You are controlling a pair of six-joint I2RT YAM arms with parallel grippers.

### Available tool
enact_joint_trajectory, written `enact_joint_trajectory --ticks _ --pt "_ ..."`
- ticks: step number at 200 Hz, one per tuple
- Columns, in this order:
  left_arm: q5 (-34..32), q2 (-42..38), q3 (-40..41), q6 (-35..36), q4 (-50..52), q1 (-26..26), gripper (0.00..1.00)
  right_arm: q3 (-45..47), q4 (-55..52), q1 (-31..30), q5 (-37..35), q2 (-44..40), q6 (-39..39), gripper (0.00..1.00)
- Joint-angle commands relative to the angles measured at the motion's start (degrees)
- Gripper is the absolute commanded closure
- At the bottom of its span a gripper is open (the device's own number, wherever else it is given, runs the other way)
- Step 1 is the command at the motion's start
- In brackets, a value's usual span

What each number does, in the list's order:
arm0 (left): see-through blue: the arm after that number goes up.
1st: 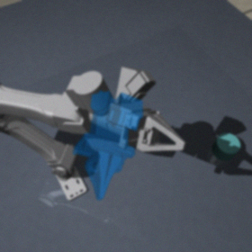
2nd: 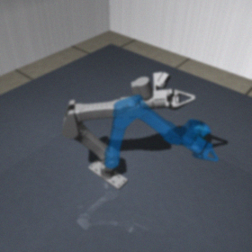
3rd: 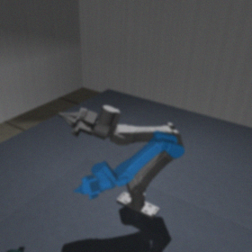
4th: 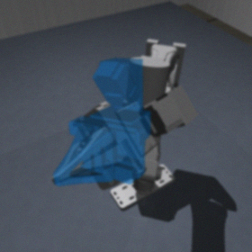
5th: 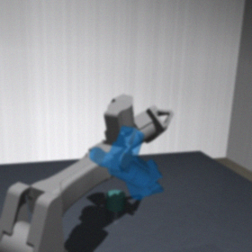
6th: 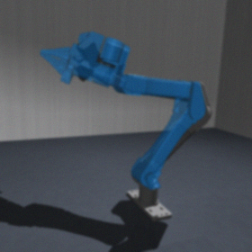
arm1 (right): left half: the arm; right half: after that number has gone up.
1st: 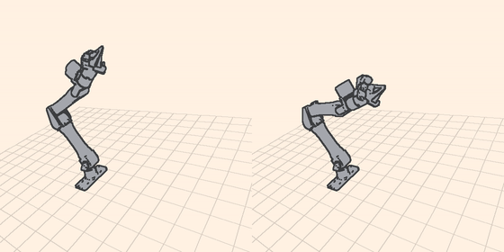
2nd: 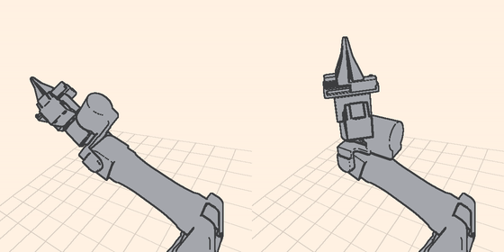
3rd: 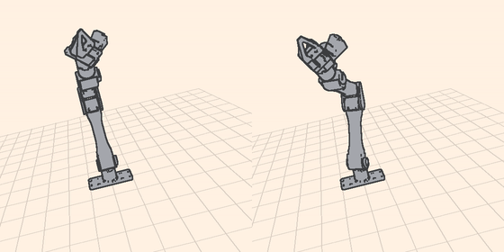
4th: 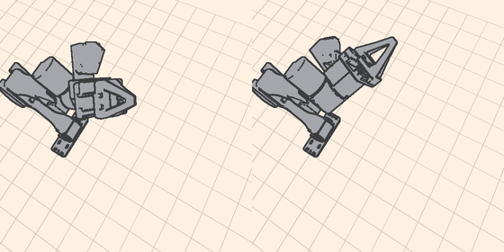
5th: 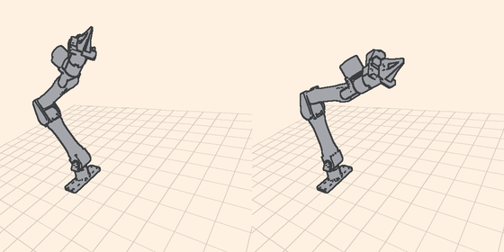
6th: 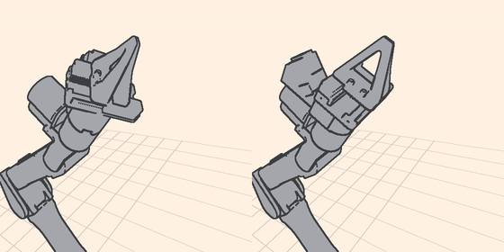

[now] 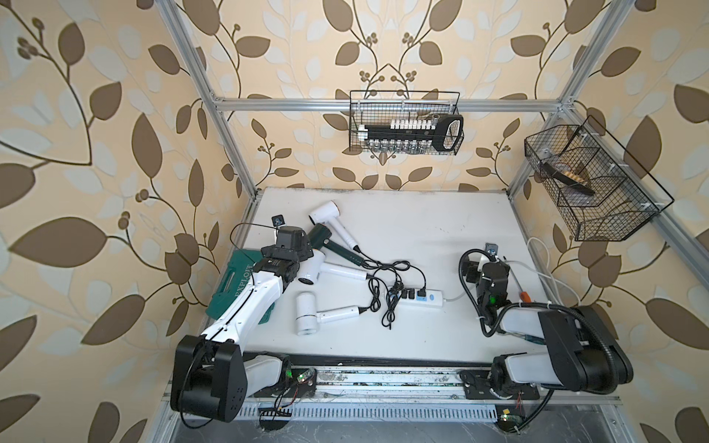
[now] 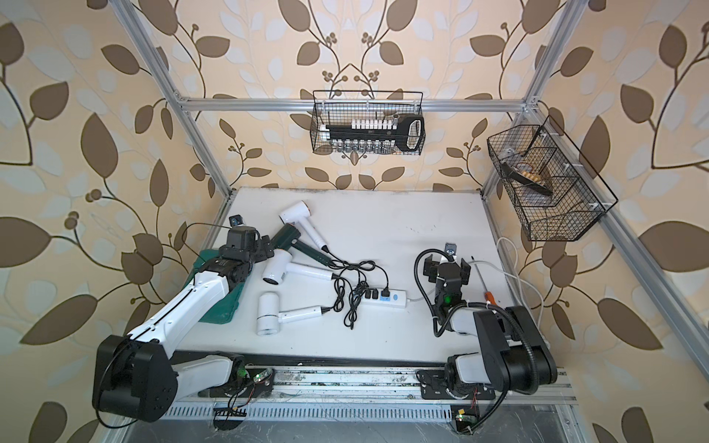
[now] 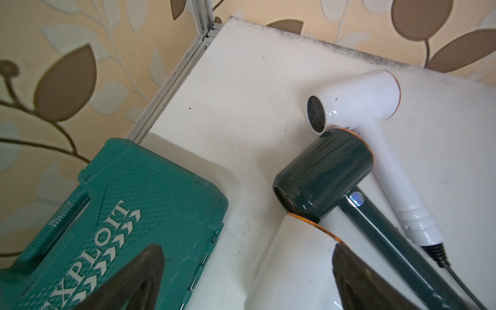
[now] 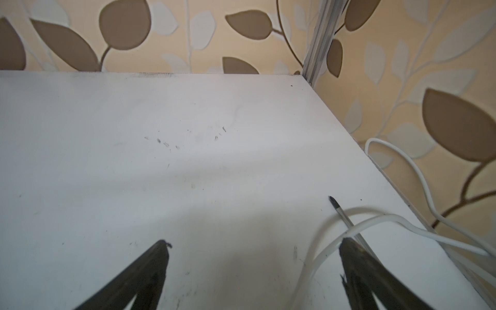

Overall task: Charge the blow dryers
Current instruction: Reset both arms

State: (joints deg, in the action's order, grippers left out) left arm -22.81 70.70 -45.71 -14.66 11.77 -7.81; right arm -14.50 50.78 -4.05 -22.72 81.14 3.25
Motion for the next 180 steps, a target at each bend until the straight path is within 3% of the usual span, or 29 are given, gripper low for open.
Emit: enact_joint_trajectory --ticks 1,11,28,36,76,82,97,108,135,180 --pt "-1.0 2.1 2.6 6.1 -8.6 0.2 0.01 0.7 8.6 2.3 6.3 3.2 1.9 0.01" --pt "-1.5 3.6 4.4 8.6 -11.7 0.2 0.01 1.6 13.6 3.2 7.8 5.8 1.6 0.01" --pt "-1.2 6.5 6.5 11.0 -17.0 0.6 0.01 0.0 5.7 3.9 8.8 3.1 2.8 0.01" --pt "0.4 7.7 7.9 11.7 -20.6 0.8 0.01 -0.3 7.4 4.2 9.1 4.3 2.6 0.01" --pt "12.6 9.7 17.3 12.4 -38.4 4.1 0.01 -0.8 5.3 4.1 9.2 3.6 2.5 0.01" --pt "16.0 9.6 16.8 13.4 -37.8 5.1 0.01 -0.7 5.6 4.2 9.2 3.7 2.6 0.01" --pt "25.0 9.6 21.5 16.9 -47.2 6.1 0.01 -1.2 4.5 4.1 9.5 3.8 2.4 0.01" --pt "26.7 10.6 23.2 17.2 -51.1 6.6 0.01 -2.5 2.8 3.6 9.1 4.1 1.8 0.01" --pt "30.1 14.5 24.7 18.1 -56.1 7.3 0.01 -5.3 -1.8 2.8 9.4 4.6 0.7 0.01" --pt "35.5 15.5 23.4 16.5 -54.2 10.5 0.01 -5.7 -2.1 2.5 9.0 4.9 0.5 0.01"
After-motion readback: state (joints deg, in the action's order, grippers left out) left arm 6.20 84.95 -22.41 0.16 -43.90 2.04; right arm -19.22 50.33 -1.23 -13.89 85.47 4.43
